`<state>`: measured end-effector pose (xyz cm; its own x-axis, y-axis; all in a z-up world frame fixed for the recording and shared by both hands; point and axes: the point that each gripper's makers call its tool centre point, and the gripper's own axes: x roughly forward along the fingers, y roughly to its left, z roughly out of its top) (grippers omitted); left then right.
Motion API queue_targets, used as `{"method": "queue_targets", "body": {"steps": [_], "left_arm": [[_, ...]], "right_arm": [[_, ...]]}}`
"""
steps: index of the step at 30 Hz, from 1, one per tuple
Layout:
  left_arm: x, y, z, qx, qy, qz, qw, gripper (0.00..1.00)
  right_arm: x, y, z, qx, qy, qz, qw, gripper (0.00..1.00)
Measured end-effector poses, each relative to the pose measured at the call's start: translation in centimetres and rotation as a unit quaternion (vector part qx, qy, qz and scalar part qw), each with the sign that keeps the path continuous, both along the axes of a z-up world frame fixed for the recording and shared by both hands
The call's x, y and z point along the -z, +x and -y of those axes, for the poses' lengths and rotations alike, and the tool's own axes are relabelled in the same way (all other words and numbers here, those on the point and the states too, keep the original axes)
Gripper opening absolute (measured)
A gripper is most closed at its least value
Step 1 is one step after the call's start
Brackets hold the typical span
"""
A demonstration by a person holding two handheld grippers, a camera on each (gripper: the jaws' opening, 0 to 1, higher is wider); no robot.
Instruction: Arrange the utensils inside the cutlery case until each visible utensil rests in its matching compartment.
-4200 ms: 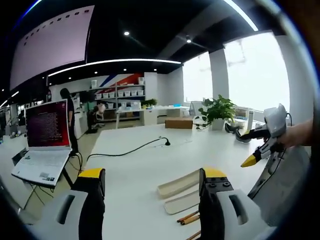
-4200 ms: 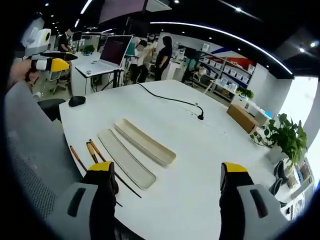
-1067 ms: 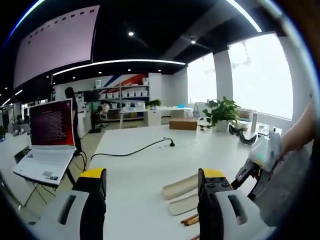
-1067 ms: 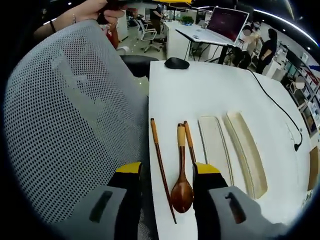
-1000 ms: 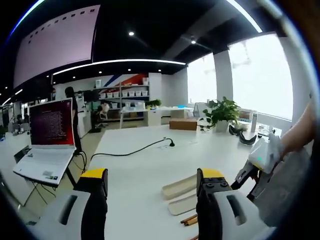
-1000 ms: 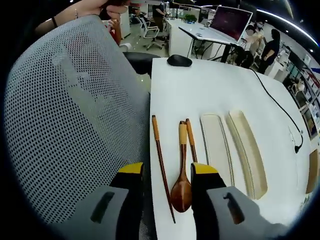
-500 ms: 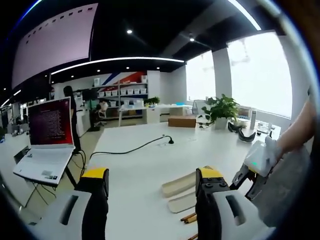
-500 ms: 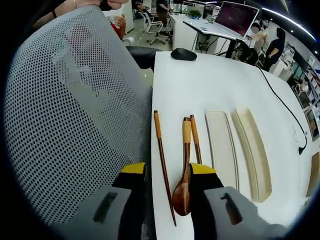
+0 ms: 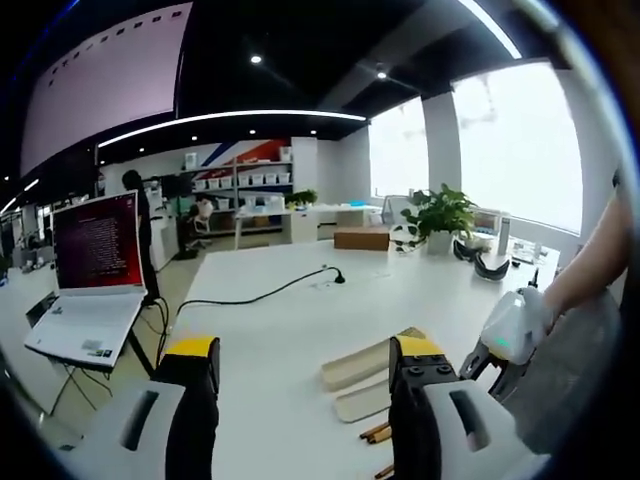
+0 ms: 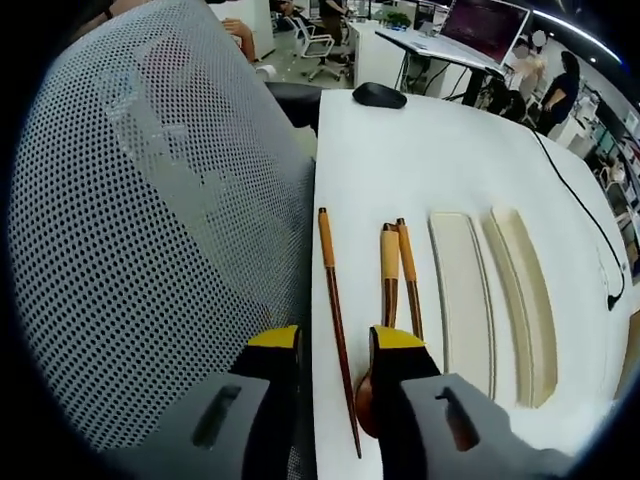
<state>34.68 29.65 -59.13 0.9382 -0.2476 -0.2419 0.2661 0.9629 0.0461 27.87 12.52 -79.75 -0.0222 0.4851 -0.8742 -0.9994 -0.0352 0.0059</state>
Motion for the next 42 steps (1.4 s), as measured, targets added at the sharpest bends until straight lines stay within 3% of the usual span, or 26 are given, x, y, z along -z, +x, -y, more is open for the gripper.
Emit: {"method": "queue_targets", "body": {"steps": [7,34,42], "left_arm": [[0.0,0.0,0.1,0.001,0.001,-0.001,1.0,0.7],[0.4,0.0,0.1,0.006,0.009,-0.007,0.9999,0.7],[0.3,0.0,-0.2,0.001,0.007,-0.003,1.0,0.68]], "right_arm": [[0.6,0.2,-0.1,-0.013,-0.005,0.011,0.9998,0.2],[3.3,-0.1,0.3,-0.018,-0.034,-0.011,0.9992,0.19],[3.3,0.7,0.1,-0.018,-0.036,0.002,0.9992,0.12]]}}
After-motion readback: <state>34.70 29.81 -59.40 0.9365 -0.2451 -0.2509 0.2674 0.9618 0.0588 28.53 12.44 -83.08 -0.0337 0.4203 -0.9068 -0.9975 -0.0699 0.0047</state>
